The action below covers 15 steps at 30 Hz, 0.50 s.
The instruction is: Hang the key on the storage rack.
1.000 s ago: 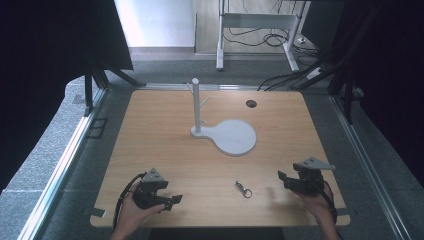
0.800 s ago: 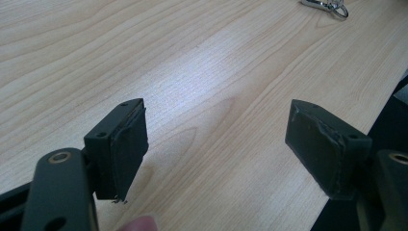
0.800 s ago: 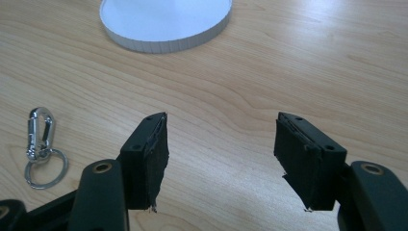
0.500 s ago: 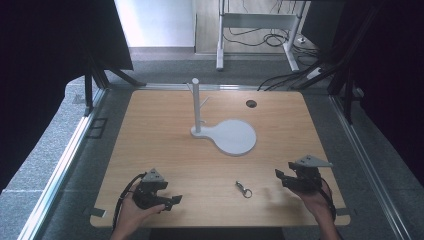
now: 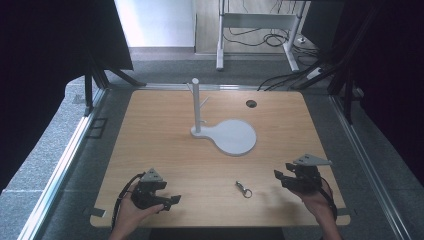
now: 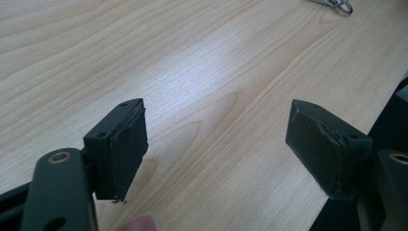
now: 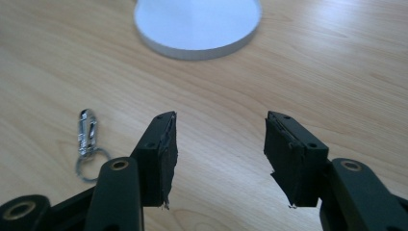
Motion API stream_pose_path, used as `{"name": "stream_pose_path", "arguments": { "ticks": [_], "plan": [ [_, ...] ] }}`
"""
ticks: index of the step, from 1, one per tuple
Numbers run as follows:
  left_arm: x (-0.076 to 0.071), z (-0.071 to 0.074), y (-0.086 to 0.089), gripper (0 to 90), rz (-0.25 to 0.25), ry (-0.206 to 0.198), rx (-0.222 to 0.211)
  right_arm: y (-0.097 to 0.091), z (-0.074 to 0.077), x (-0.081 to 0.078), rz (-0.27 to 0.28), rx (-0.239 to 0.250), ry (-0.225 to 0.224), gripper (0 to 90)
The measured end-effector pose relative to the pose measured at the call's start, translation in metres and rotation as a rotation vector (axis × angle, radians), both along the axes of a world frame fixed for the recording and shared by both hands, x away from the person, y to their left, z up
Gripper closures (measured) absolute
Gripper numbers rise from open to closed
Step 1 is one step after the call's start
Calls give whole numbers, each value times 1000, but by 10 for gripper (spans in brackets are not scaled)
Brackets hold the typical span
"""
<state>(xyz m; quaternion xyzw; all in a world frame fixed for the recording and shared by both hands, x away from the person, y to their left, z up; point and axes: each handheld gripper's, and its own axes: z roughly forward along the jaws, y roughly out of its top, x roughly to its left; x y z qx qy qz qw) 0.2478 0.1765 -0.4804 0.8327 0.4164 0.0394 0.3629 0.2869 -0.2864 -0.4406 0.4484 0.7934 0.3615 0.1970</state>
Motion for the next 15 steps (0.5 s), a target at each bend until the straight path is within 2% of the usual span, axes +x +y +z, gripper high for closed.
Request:
{"name": "stream_pose_path", "arguments": {
  "ticks": [5,12,14,15],
  "plan": [
    [0,0,-1,229,-6,3,-1,17,6,4,59,-39,30,464],
    [-1,1,-1,229,-6,6,-11,27,9,10,79,-41,67,487],
    [-1,1,0,229,-7,4,-12,31,10,11,93,-36,79,493],
    [0,0,0,229,-7,5,-10,36,10,12,118,-42,91,498]
  ]
}}
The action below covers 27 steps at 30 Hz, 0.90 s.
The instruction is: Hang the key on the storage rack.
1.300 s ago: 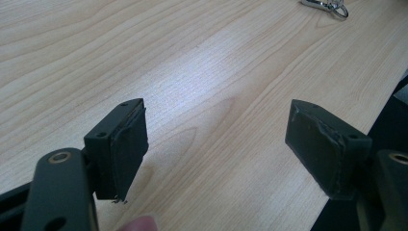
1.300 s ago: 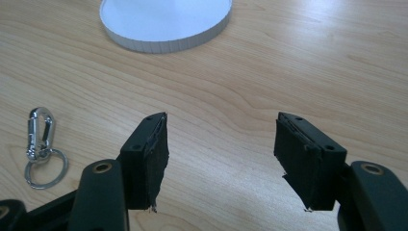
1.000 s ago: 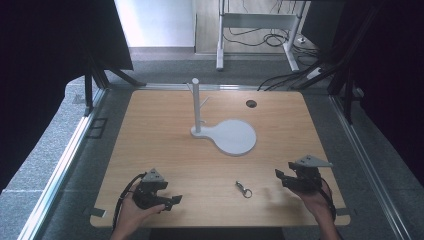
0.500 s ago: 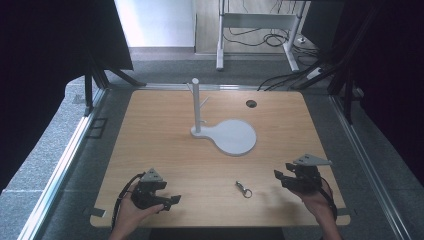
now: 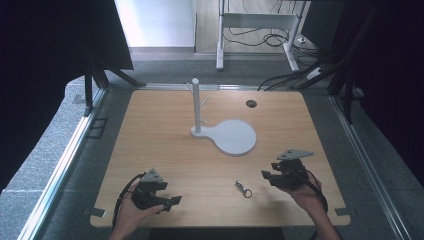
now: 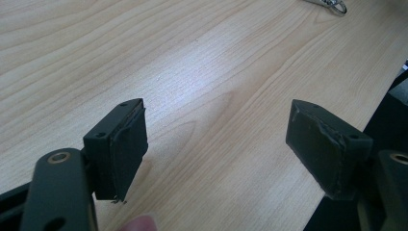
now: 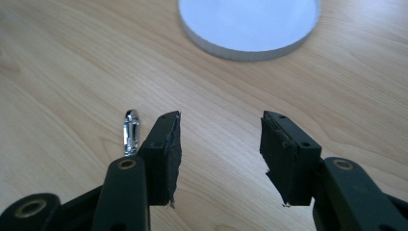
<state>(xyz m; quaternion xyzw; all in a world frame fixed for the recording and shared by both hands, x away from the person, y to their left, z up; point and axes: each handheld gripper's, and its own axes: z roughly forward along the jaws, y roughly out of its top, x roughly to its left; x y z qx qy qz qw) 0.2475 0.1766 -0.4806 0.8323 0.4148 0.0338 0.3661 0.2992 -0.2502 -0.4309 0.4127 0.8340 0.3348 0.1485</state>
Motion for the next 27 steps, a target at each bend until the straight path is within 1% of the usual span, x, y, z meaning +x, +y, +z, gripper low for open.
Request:
{"name": "stream_pose_path", "arguments": {
  "ticks": [5,6,8,9,11,16,20,22,25,26,27],
  "plan": [
    [0,-2,-2,229,-6,6,6,9,-5,3,25,-16,33,505],
    [0,-2,-2,229,-6,6,6,9,-5,3,25,-16,33,505],
    [0,-1,-3,228,-12,6,4,15,-10,5,38,-37,53,509],
    [0,-1,-3,228,-12,6,4,15,-10,5,38,-37,53,509],
    [0,-1,-3,228,-9,6,3,19,-12,5,52,-50,70,514],
    [0,0,-1,228,-7,3,2,25,-13,4,75,-60,85,517],
    [0,-1,-1,228,-8,4,4,29,-15,4,83,-68,94,518],
    [0,-1,-2,228,-9,5,3,33,-18,3,92,-73,109,521],
    [0,-1,-2,228,-9,5,2,36,-20,3,101,-80,119,528],
    [0,-1,-1,228,-8,5,2,39,-22,3,112,-86,130,535],
    [0,-1,-1,228,-8,5,2,40,-23,3,117,-91,130,535]
  ]
}}
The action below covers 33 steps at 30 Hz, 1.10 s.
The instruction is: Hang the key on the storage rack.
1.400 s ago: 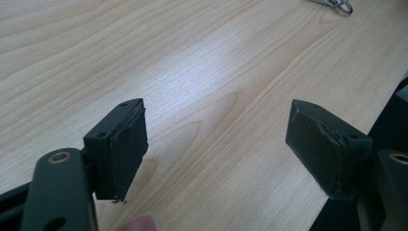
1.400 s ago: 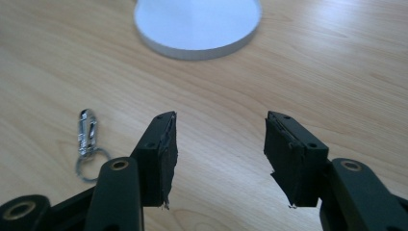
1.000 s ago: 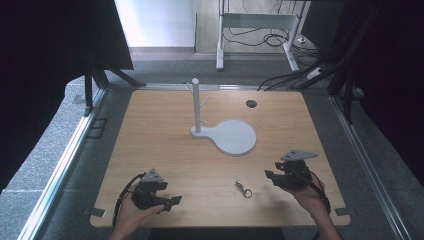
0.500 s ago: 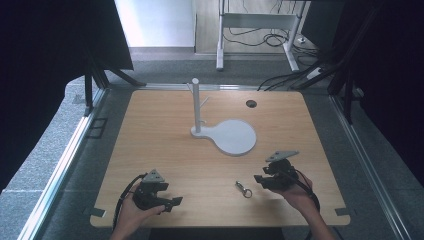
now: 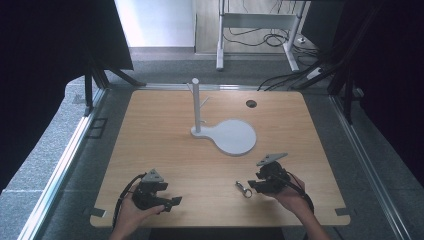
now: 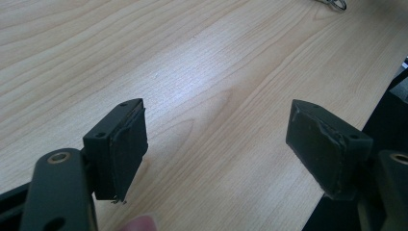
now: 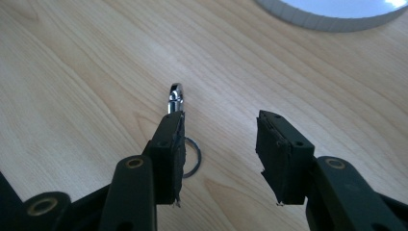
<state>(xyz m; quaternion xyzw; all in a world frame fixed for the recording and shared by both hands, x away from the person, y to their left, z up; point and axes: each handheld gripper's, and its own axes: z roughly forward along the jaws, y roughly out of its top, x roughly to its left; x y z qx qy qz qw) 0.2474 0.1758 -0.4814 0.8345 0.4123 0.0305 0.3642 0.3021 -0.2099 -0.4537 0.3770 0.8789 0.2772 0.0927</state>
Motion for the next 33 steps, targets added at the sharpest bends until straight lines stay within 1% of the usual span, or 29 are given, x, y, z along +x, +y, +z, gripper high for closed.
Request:
{"name": "stream_pose_path", "arguments": {
  "ticks": [4,5,7,11,18,23,26,30,33],
  "plan": [
    [0,2,4,228,10,-6,-7,4,-3,-1,15,-6,11,534],
    [0,3,5,228,15,-7,-9,7,-6,0,16,-9,20,534],
    [0,3,6,228,18,-4,-10,8,-7,0,20,-11,21,534],
    [0,3,7,227,21,-4,-11,15,-14,0,35,-24,37,534],
    [0,3,7,226,18,-2,-10,20,-15,0,46,-34,44,534],
    [0,3,7,226,13,-3,-7,26,-19,1,60,-62,61,542],
    [0,4,7,226,16,-4,-9,27,-19,2,64,-70,72,550],
    [0,3,8,226,18,-4,-10,31,-19,2,67,-81,79,562],
    [0,3,7,226,16,-3,-11,35,-20,3,70,-98,82,574]
  ]
}}
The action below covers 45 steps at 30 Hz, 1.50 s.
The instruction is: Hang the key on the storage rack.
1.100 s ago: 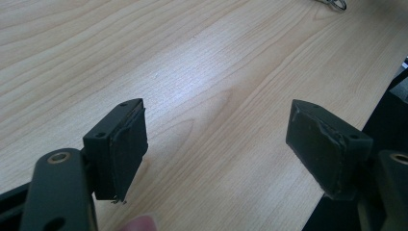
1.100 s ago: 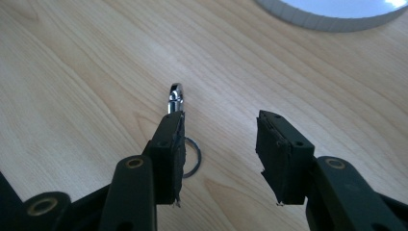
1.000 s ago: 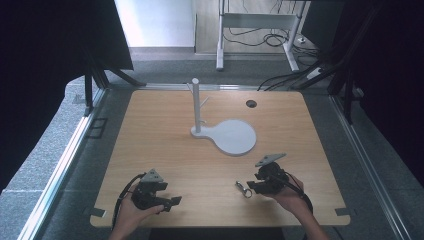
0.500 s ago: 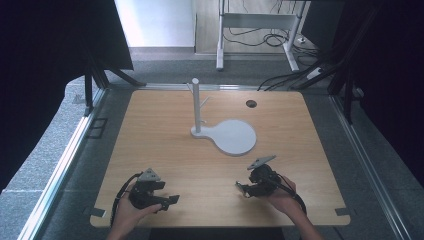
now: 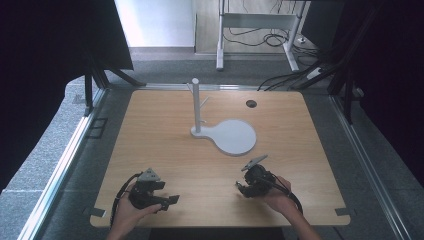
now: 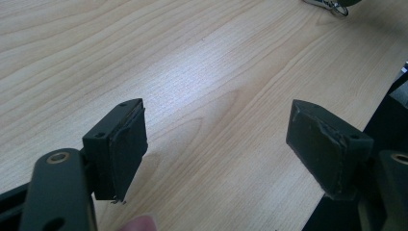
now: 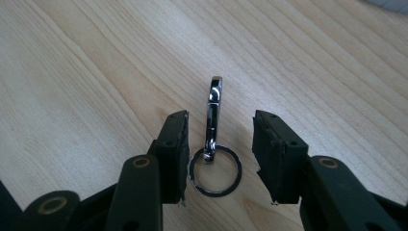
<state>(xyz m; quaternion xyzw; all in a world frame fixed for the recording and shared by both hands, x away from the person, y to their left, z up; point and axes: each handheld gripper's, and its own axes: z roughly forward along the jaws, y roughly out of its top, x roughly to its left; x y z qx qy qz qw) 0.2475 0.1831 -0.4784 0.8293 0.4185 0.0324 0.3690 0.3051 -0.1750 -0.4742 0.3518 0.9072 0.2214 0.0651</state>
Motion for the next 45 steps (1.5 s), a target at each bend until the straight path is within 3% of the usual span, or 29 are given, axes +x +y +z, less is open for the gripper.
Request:
{"name": "stream_pose_path", "arguments": {
  "ticks": [11,24,31,39,45],
  "plan": [
    [1,-1,1,225,1,4,1,9,-5,5,7,-68,28,662],
    [1,-2,0,224,3,8,2,14,-7,3,28,-97,40,769],
    [2,-3,0,223,3,11,3,14,-7,3,32,-101,45,840],
    [2,-4,1,223,5,13,5,13,-7,3,35,-87,52,843],
    [3,-5,2,223,7,16,7,9,1,4,30,-61,27,843]
  ]
}}
